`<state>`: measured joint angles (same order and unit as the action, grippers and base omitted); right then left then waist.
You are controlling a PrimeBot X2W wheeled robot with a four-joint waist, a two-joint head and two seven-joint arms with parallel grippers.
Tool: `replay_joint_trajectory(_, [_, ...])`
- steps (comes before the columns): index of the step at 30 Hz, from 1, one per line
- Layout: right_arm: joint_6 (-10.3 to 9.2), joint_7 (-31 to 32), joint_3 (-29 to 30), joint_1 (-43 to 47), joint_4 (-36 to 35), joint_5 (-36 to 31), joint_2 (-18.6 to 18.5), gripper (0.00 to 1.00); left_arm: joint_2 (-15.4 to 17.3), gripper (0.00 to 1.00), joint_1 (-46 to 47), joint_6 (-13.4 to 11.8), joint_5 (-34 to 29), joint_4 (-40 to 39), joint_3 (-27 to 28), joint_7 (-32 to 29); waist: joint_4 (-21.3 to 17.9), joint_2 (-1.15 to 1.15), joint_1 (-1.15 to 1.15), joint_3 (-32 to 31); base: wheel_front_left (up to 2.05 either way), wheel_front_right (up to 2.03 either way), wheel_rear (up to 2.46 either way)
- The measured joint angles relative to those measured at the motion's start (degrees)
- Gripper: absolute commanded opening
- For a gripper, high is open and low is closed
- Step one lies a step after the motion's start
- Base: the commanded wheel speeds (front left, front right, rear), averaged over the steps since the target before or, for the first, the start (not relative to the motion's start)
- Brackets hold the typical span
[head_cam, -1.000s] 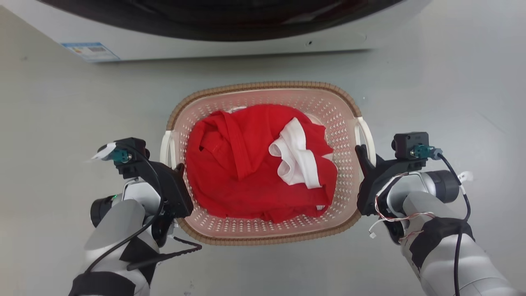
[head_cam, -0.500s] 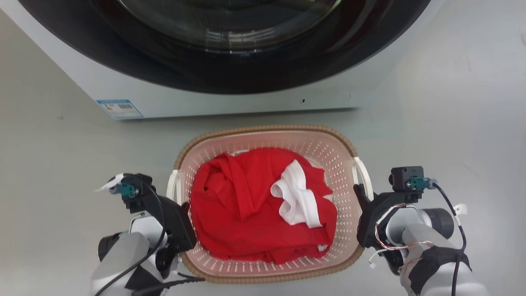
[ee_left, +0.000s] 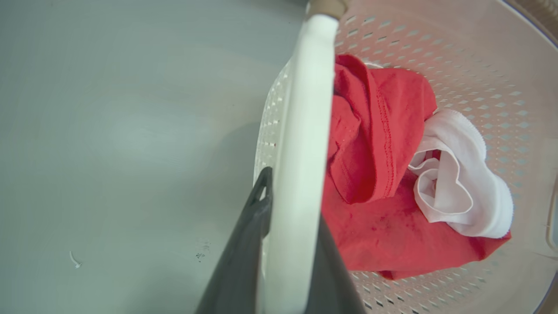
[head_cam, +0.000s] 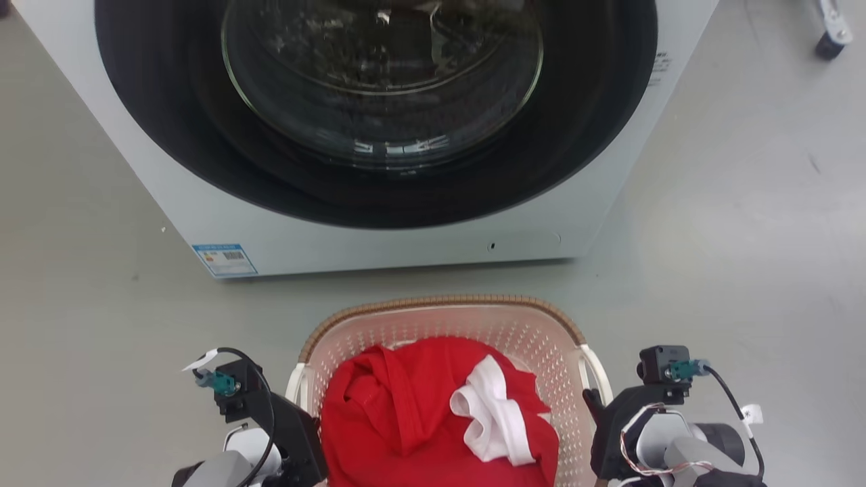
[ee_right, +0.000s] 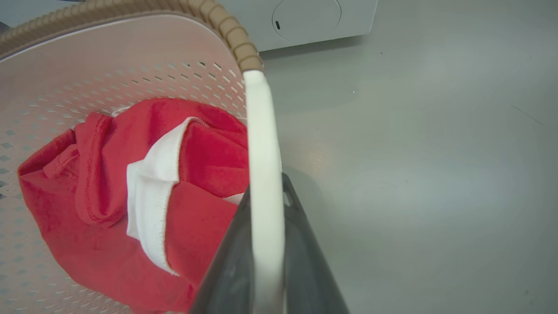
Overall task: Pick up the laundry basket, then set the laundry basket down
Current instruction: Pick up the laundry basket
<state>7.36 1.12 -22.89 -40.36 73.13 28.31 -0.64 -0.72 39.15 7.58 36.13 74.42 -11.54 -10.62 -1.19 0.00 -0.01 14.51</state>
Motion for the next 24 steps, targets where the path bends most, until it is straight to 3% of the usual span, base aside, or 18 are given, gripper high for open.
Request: replay_joint_trajectory(24, [0.51,8.21,0.63,8.06,0.24,1.99,0.13,0.0,-0.23,0.0,-8.09,-0.67,0.75,0.32,-0.26,-6.39,-0.03,0.0,0.01,-13.19,0.0,0.0,0.0])
